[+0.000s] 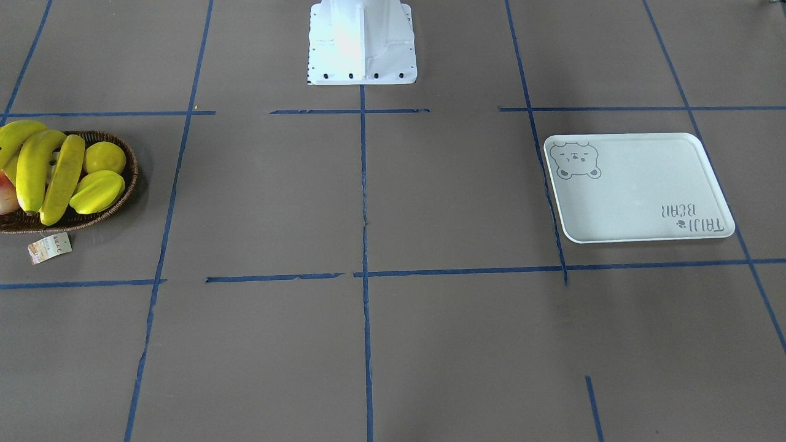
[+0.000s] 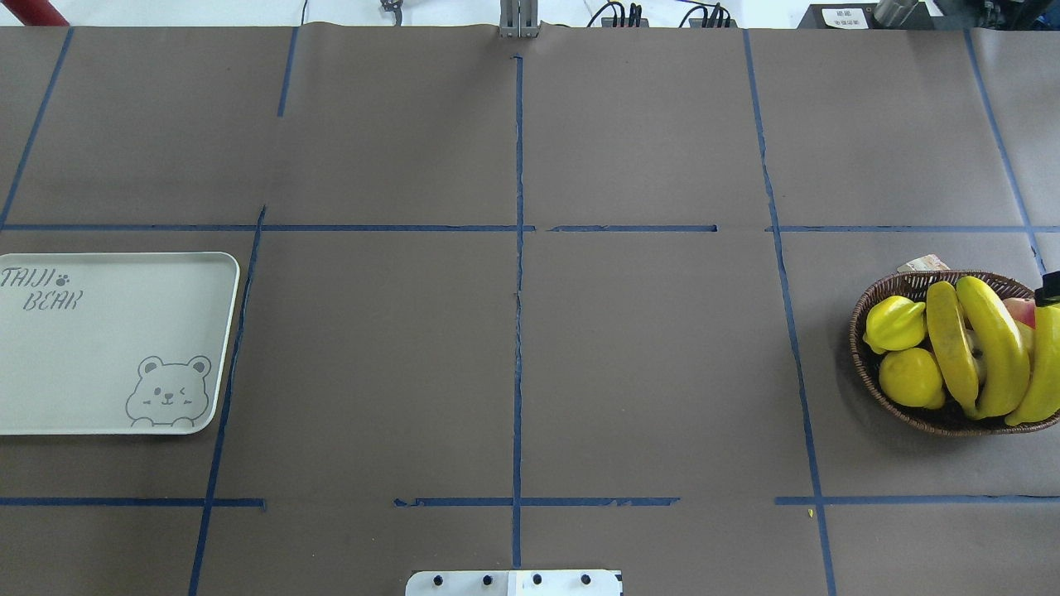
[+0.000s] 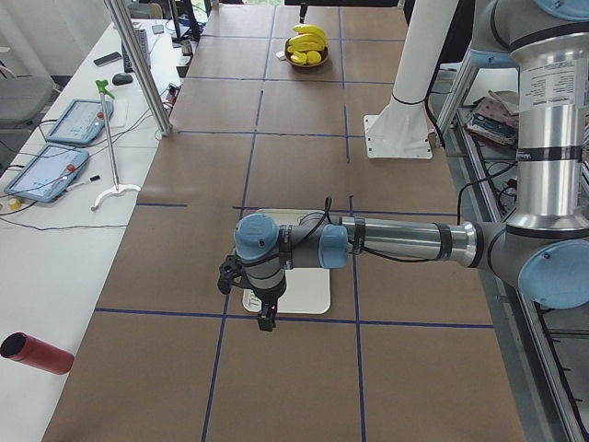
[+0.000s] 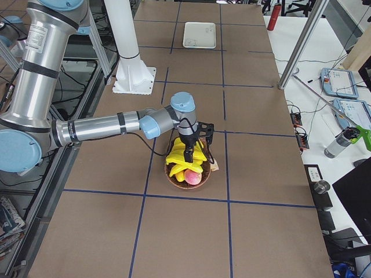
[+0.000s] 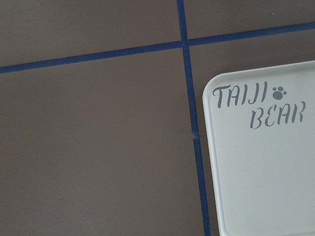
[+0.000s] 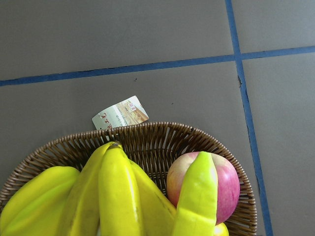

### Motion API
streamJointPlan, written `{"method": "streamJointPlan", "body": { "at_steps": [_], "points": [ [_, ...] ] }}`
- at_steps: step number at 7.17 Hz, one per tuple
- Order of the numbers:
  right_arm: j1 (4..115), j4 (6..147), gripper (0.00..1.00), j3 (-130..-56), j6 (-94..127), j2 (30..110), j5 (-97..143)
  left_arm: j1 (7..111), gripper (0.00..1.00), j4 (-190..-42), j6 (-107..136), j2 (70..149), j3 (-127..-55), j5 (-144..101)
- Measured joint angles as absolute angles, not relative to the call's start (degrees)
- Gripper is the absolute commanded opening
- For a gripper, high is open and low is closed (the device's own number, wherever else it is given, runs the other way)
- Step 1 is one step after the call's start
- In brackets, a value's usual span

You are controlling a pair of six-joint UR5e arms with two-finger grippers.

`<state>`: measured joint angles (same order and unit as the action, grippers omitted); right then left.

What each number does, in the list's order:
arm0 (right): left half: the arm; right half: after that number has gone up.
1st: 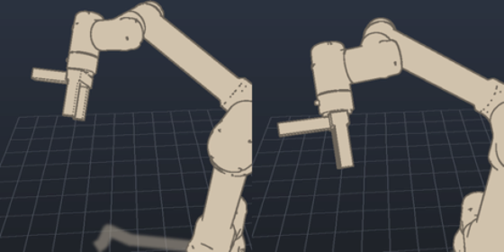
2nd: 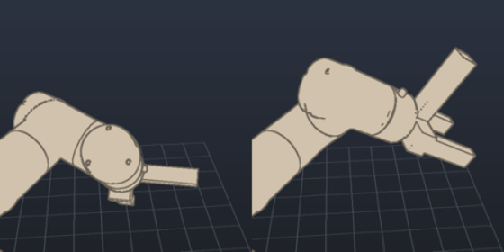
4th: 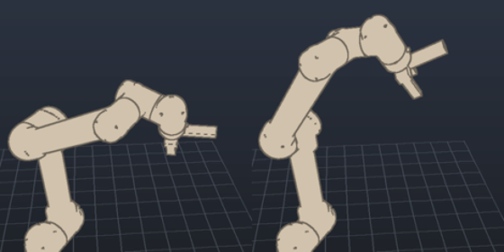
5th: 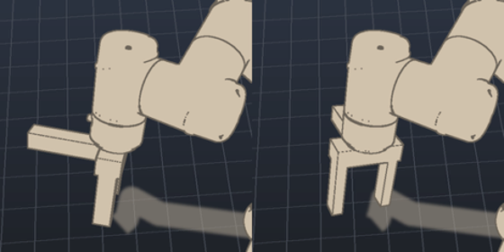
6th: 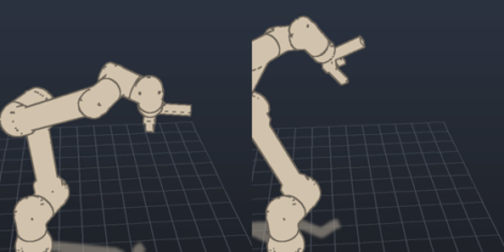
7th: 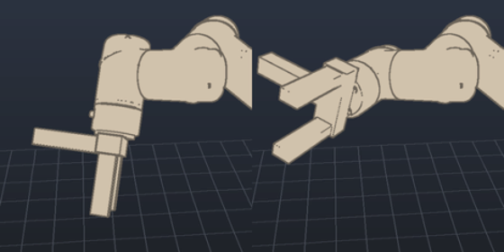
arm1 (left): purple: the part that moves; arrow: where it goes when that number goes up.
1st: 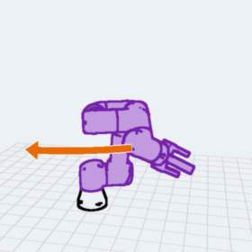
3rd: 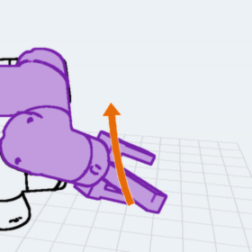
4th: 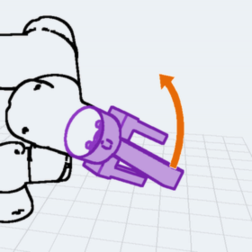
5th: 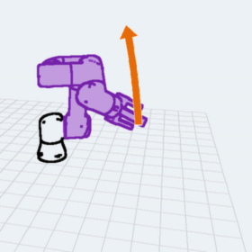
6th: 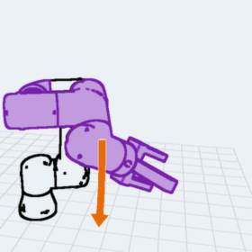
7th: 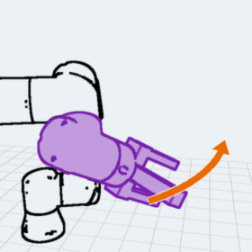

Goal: Transfer all bananas from basket to plate

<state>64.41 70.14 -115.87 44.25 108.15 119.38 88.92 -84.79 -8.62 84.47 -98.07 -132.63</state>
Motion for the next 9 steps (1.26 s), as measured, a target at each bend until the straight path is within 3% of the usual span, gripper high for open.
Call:
{"method": "streamJointPlan", "body": {
  "at_steps": [3,6,7,9],
  "points": [
    [60.1,69.0,0.83,-115.4,46.3,109.3,116.3,88.9,1.00,-84.7,-8.6,84.5,-98.1,-132.6],
    [58.7,69.0,0.77,-114.8,46.1,110.7,115.2,88.9,1.00,-84.7,-8.6,84.5,-98.0,-132.6],
    [58.6,69.1,0.68,-114.8,45.9,111.2,114.9,88.9,1.00,-84.7,-8.6,84.5,-98.0,-132.6],
    [58.1,69.1,0.36,-114.5,45.8,111.5,114.8,88.9,1.00,-84.7,-8.6,84.5,-98.0,-132.6]
  ]
}}
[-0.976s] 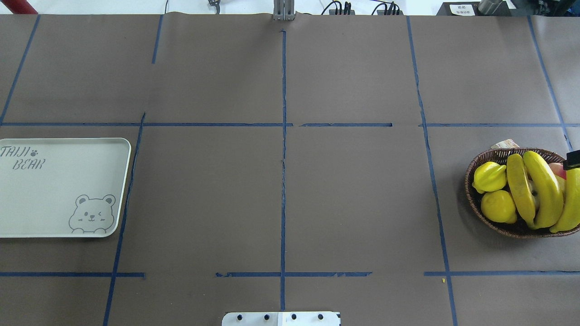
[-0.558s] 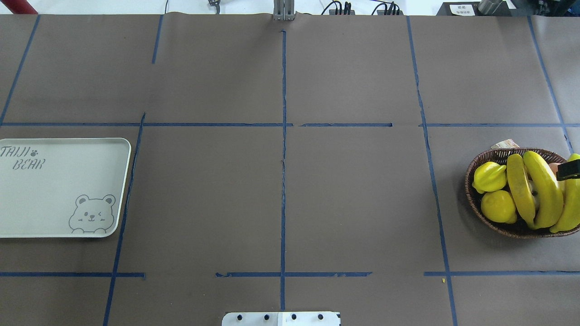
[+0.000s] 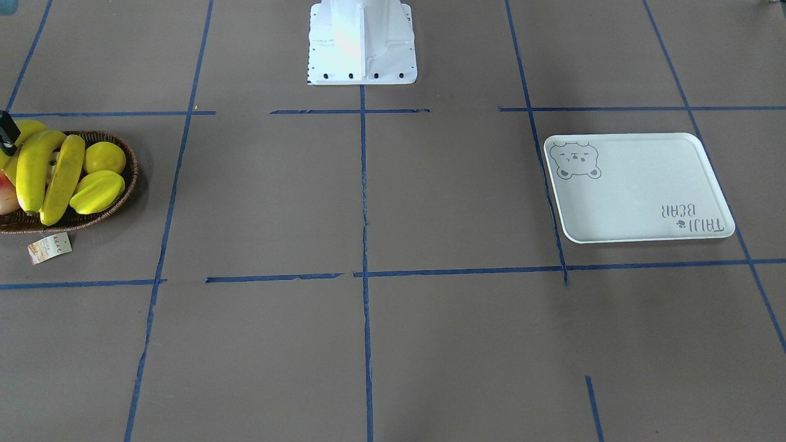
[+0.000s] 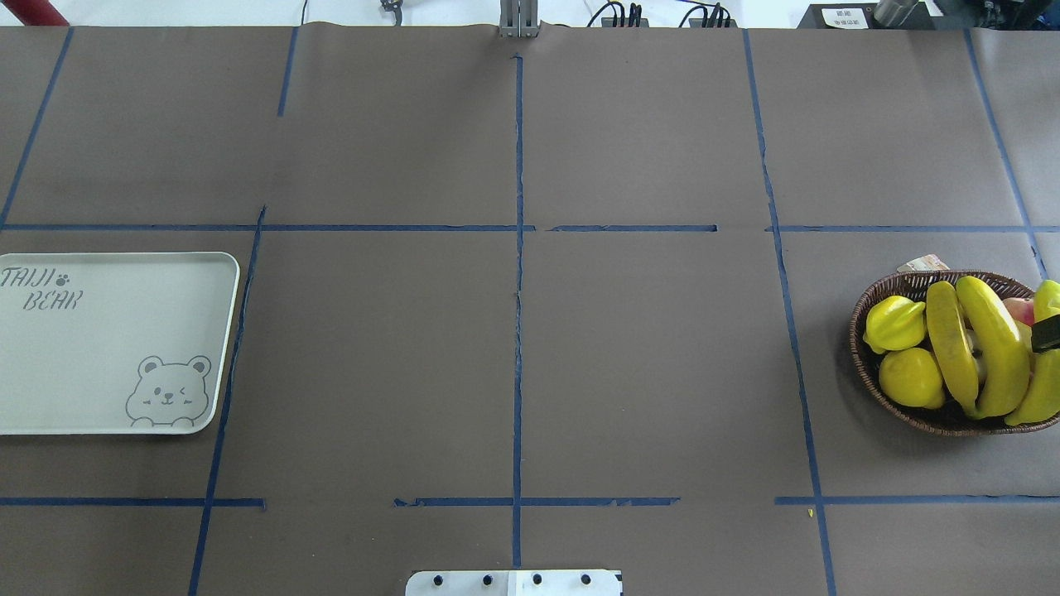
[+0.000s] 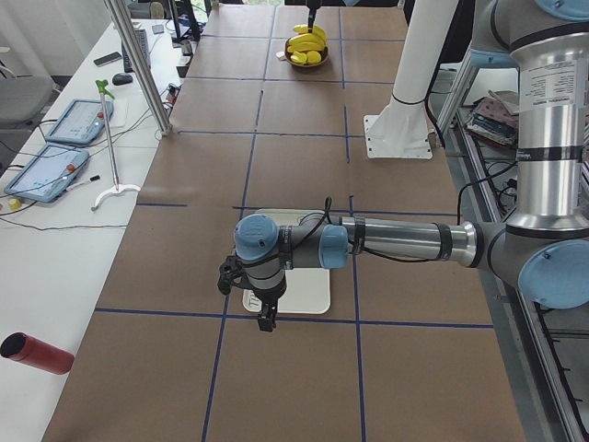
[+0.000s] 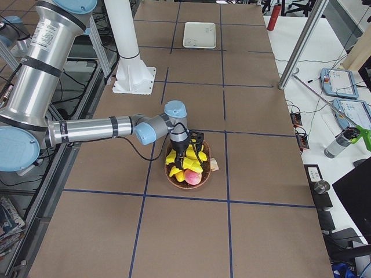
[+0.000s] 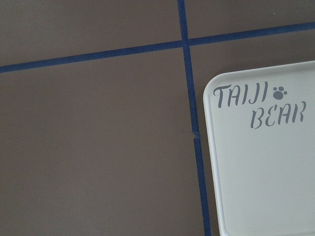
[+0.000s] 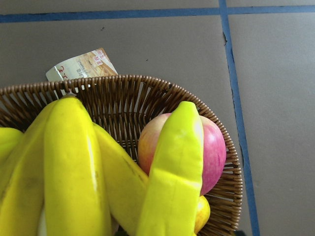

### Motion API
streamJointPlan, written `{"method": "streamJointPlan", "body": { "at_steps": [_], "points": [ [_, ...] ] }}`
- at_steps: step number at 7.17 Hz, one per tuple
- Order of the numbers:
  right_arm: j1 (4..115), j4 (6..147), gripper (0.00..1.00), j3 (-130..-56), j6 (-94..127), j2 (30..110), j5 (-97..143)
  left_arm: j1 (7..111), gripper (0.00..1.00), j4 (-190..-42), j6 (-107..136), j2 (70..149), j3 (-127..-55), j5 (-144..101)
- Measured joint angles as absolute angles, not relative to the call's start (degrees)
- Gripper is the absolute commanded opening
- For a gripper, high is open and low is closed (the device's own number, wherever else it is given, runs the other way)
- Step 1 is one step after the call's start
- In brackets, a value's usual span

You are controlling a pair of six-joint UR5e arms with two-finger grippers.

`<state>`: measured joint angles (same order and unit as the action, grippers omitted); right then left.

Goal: Transfer all bananas from basket to plate

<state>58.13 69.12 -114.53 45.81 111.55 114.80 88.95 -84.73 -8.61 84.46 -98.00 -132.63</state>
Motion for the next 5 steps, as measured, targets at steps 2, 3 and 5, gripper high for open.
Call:
{"method": "streamJointPlan", "body": {
  "at_steps": [2,3,5],
  "points": [
    [57.4,69.1,0.06,-114.5,45.8,111.5,114.8,88.9,1.00,-84.7,-8.6,84.5,-98.0,-132.6],
    [57.3,69.0,0.01,-114.5,45.8,111.5,114.8,88.9,1.00,-84.7,-8.6,84.5,-98.0,-132.6],
    [57.6,69.2,0.01,-115.8,45.4,111.4,114.9,88.9,1.00,-84.7,-8.6,84.5,-98.0,-132.6]
  ]
}}
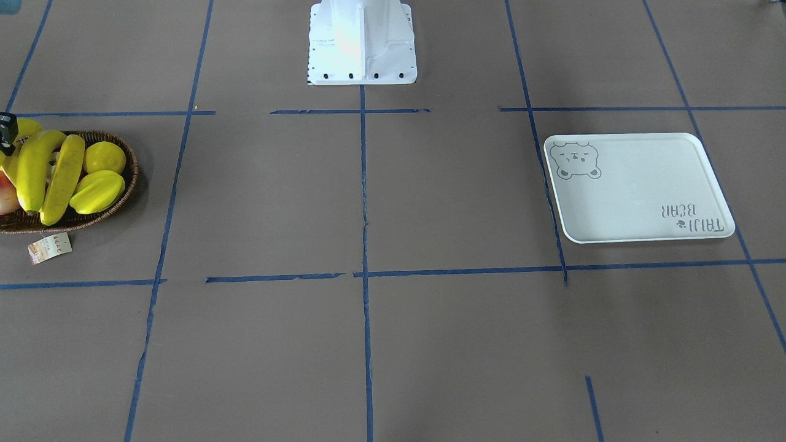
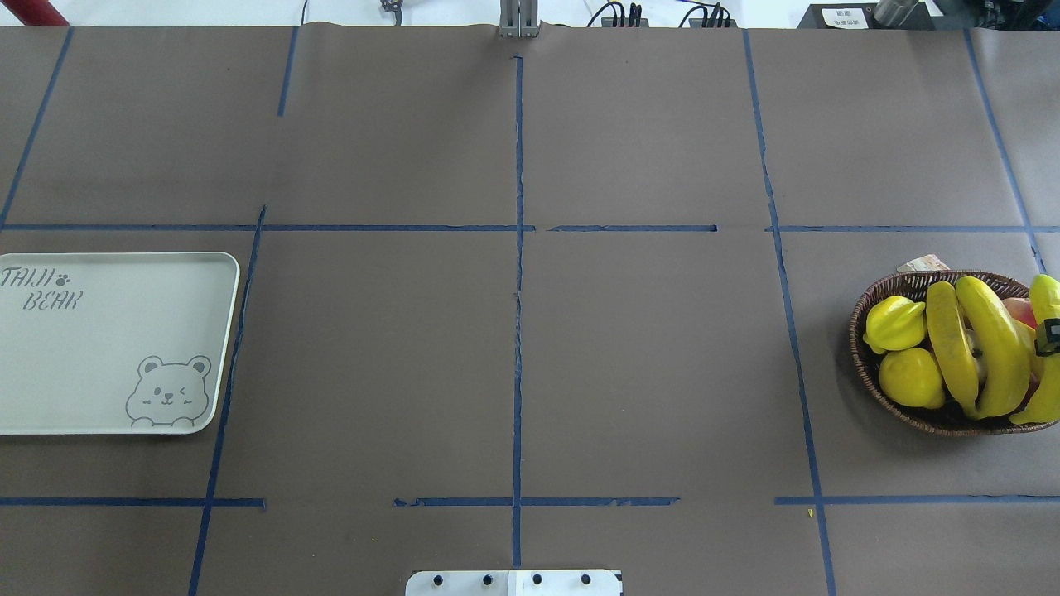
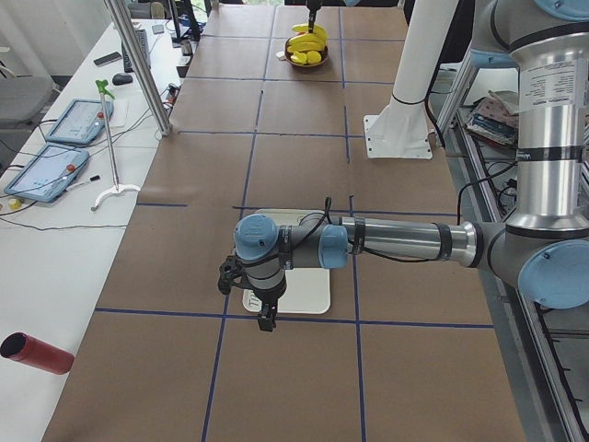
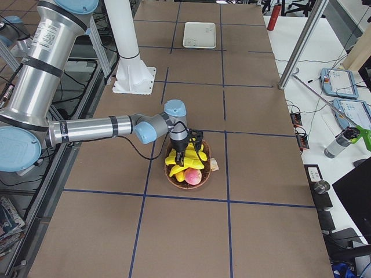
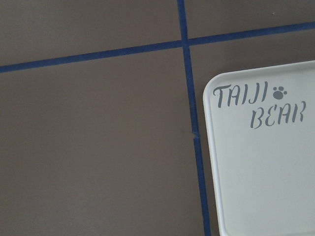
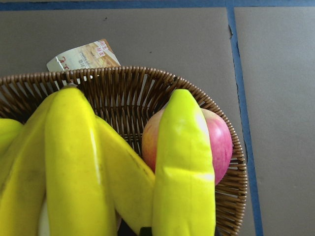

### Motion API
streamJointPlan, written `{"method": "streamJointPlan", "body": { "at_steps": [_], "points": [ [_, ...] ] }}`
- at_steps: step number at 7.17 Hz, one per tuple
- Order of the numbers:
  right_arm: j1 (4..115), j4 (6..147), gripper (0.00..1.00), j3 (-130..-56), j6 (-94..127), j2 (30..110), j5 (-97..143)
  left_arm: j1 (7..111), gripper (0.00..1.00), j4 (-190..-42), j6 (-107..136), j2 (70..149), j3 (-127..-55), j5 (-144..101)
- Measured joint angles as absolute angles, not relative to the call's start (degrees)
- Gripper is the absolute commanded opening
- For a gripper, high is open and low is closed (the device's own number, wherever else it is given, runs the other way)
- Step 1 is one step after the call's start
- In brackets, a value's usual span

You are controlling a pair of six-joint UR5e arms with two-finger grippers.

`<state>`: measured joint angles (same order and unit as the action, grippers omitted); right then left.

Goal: Transfer all bananas from basket to plate

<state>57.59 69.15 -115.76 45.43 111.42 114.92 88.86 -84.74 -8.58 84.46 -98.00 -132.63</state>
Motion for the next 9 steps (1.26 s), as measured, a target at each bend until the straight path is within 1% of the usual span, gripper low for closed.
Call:
{"method": "streamJointPlan", "body": {
  "at_steps": [2,4,5,6,7,9],
  "points": [
    [58.6,72.3,0.00,-119.5,42.1,111.7,116.1,88.9,1.00,-84.8,-8.5,84.5,-98.0,-132.6],
    [62.1,85.5,0.01,-127.2,34.7,110.3,117.7,88.9,1.00,-84.8,-8.5,84.5,-98.0,-132.6],
    [63.0,92.4,0.03,-130.0,31.5,107.3,118.1,88.9,1.00,-84.8,-8.5,84.5,-98.1,-132.6],
    [63.3,95.7,0.03,-130.4,30.1,103.5,119.2,88.9,1.00,-84.7,-8.5,84.5,-98.8,-132.6],
    [63.0,96.7,0.02,-129.2,29.8,99.2,121.5,88.8,1.00,-84.6,-8.5,84.6,-99.6,-132.4],
    [60.6,97.1,0.03,-124.9,32.6,88.8,125.9,88.6,1.00,-85.6,-8.4,86.3,-99.9,-132.1]
  ]
}}
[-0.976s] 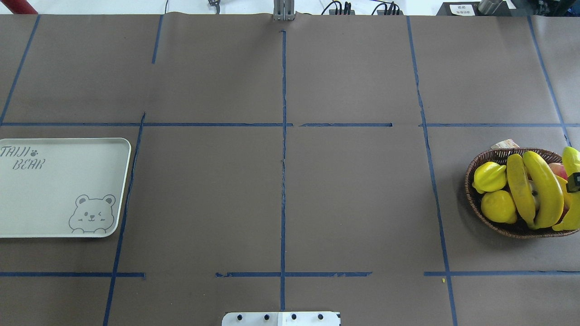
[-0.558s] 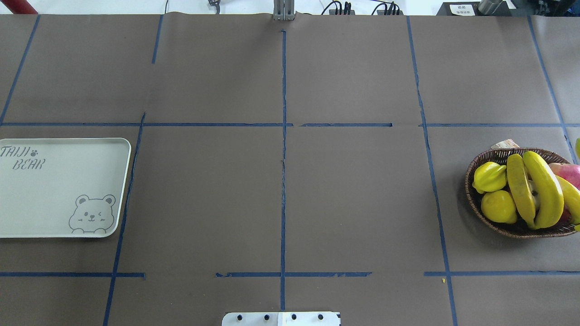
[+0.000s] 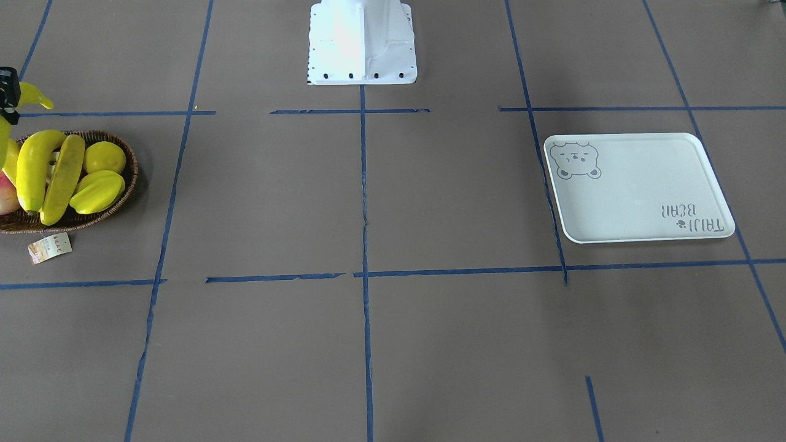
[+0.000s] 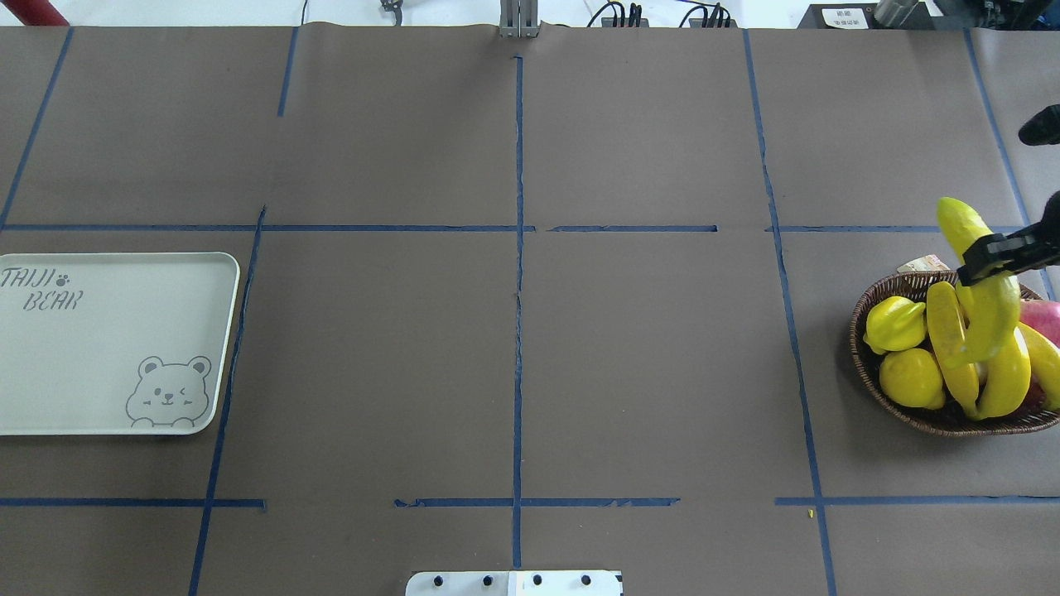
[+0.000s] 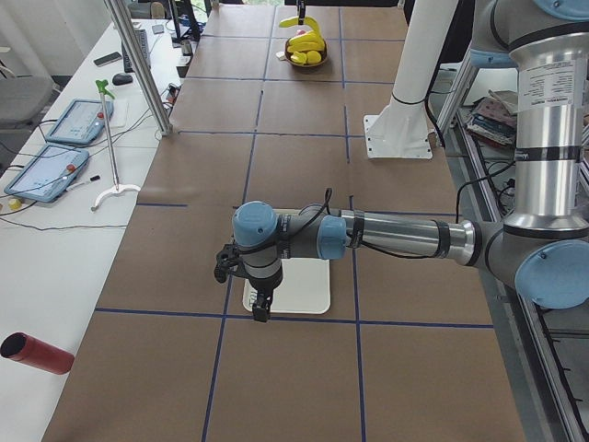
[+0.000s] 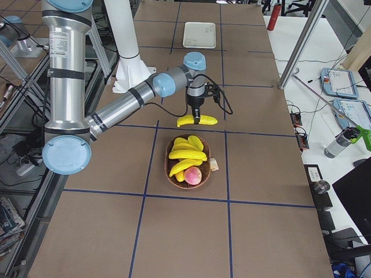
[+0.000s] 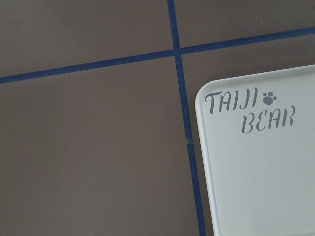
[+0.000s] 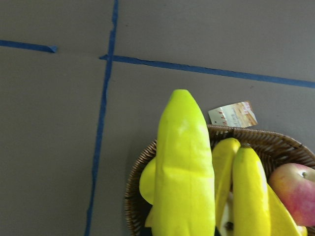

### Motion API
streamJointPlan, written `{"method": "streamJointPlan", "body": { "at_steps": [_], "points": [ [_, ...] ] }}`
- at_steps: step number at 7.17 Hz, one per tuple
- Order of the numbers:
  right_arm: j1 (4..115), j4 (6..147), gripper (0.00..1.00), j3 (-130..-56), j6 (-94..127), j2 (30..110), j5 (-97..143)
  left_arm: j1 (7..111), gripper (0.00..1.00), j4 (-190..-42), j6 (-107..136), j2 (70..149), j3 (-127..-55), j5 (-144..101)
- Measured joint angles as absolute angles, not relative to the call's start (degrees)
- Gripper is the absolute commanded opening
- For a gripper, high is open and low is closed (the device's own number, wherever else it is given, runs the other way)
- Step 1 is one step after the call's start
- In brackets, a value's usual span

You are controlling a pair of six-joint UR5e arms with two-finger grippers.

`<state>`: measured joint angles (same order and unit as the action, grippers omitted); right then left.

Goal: Transfer all bananas from basket to plate

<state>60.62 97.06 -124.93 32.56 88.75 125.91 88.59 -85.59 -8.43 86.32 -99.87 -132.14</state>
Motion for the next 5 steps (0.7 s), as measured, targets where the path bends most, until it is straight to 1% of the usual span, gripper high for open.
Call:
{"method": "streamJointPlan", "body": {
  "at_steps": [3,5],
  "points": [
    [56.2,96.8,0.01,-119.3,42.8,75.6,129.5,86.8,1.00,-91.1,-6.0,93.4,-97.2,-133.6],
    [52.0,90.6,0.01,-115.2,53.3,69.2,129.7,81.0,1.00,-98.7,12.2,95.7,-96.7,-137.5]
  ]
}}
